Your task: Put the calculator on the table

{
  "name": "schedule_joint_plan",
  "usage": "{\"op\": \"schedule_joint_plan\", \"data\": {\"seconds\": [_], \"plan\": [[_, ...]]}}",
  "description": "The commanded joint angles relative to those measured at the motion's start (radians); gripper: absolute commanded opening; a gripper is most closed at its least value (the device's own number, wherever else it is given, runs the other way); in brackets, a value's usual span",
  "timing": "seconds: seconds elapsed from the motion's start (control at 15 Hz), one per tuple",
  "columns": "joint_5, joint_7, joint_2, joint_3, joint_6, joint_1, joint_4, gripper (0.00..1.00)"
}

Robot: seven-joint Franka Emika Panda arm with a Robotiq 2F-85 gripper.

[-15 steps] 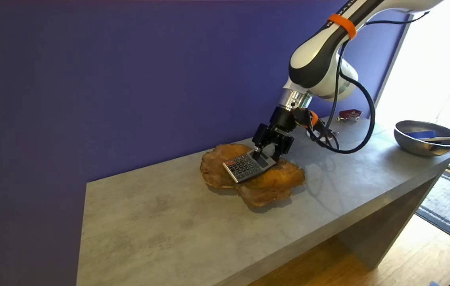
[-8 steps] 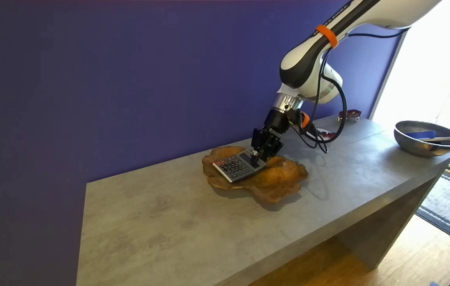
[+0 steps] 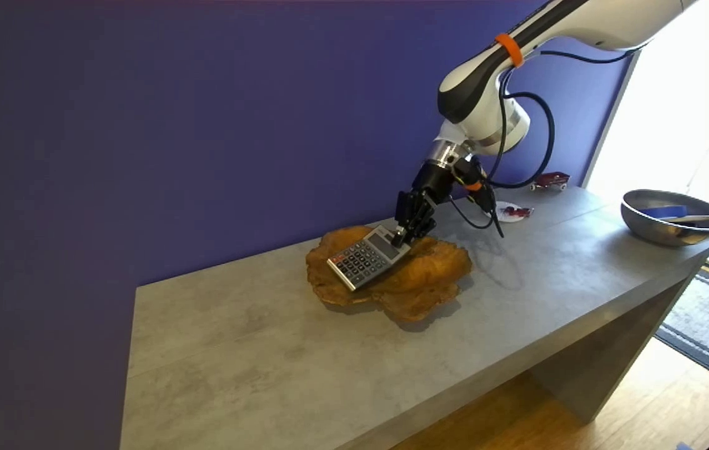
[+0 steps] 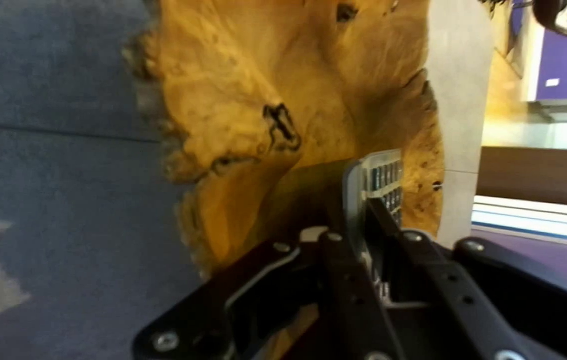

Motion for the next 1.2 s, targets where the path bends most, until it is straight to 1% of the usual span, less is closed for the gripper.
{"op": "schedule_joint_plan", "data": {"seconds": [0.0,0.2,0.33,0.4,0.6,0.8,0.87,0.93,1.0,1.07,1.13], "plan": [[0.071,-0.160,-0.040,0.059,-0.100,-0.082,-0.050,0.03],[0.156,-0.280,-0.112,0.084,-0.124,-0.163,-0.154,0.03],[0.248,-0.366,-0.182,0.080,-0.124,-0.222,-0.259,0.03],[0.288,-0.411,-0.225,0.064,-0.144,-0.249,-0.316,0.03],[0.411,-0.541,-0.332,-0.017,-0.186,-0.281,-0.464,0.03],[0.630,-0.711,-0.438,-0.122,-0.242,-0.300,-0.622,0.03],[0.655,-0.733,-0.437,-0.051,-0.209,-0.407,-0.682,0.03],[0.724,-0.782,-0.463,-0.070,-0.234,-0.432,-0.734,0.03],[0.772,-0.812,-0.486,-0.073,-0.244,-0.469,-0.787,0.03],[0.874,-0.870,-0.545,-0.241,-0.351,-0.353,-0.831,0.03],[0.912,-0.896,-0.573,-0.289,-0.388,-0.351,-0.890,0.03]]}}
